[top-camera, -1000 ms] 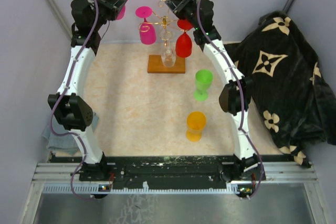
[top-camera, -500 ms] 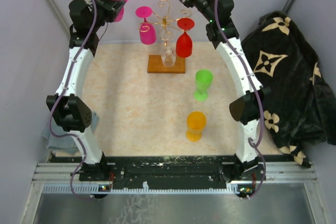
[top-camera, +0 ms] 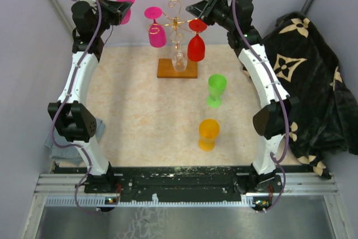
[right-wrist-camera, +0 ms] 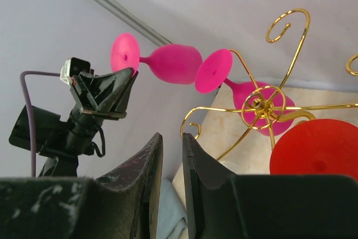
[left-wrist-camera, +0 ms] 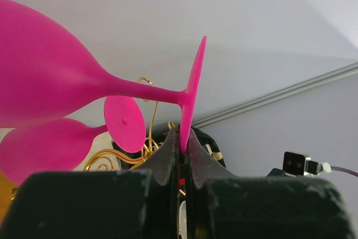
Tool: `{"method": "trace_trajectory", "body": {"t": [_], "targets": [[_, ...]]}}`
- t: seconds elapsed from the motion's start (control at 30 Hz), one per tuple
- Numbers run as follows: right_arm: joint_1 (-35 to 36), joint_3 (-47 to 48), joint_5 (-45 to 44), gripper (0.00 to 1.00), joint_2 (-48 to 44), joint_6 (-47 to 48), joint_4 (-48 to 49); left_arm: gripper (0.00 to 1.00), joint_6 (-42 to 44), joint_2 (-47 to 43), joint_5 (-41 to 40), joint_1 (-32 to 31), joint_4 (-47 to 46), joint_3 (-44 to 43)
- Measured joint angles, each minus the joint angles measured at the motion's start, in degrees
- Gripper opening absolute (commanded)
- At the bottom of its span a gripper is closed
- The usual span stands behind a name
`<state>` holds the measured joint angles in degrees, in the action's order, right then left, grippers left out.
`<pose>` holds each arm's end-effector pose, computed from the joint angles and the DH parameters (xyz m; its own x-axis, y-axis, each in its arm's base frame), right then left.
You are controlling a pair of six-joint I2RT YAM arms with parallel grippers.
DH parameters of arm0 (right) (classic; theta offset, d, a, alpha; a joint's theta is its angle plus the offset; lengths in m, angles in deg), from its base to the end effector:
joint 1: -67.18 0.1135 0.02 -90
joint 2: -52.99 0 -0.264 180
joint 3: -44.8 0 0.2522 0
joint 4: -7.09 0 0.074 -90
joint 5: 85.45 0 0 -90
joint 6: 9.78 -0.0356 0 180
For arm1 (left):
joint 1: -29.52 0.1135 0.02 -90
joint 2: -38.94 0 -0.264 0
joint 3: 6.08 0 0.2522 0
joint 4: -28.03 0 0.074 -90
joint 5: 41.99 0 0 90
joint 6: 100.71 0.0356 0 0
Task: Place the wine glass upside down on the wine glass rack
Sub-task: Turn the wine glass upside down at the wine rack.
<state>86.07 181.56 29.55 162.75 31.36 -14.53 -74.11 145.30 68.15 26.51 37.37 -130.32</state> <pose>0.4112 0.1566 0.4864 -0.4624 0.5632 -0.6848 -0.5218 0.4517 0.7237 0.4394 -0.0354 0.4602 -0.2817 -0.8258 -0.4885 0.3069 0.4048 -0.8613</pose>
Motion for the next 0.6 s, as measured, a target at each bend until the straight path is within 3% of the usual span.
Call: {"method": "trace_trajectory", "body": {"t": [0.3,0.6], "targets": [[-0.4,-0.8,3.7,0.23,-0.4,0.3,-0.1,0.01,0.1,0.0,3.4,0.1,0.6,-1.2],[-0.2,0.6,10.1,0.26,-0.5,-0.5,2.8,0.01,5.4,-2.1,8.4,0.1,4.1,-3.4]]}}
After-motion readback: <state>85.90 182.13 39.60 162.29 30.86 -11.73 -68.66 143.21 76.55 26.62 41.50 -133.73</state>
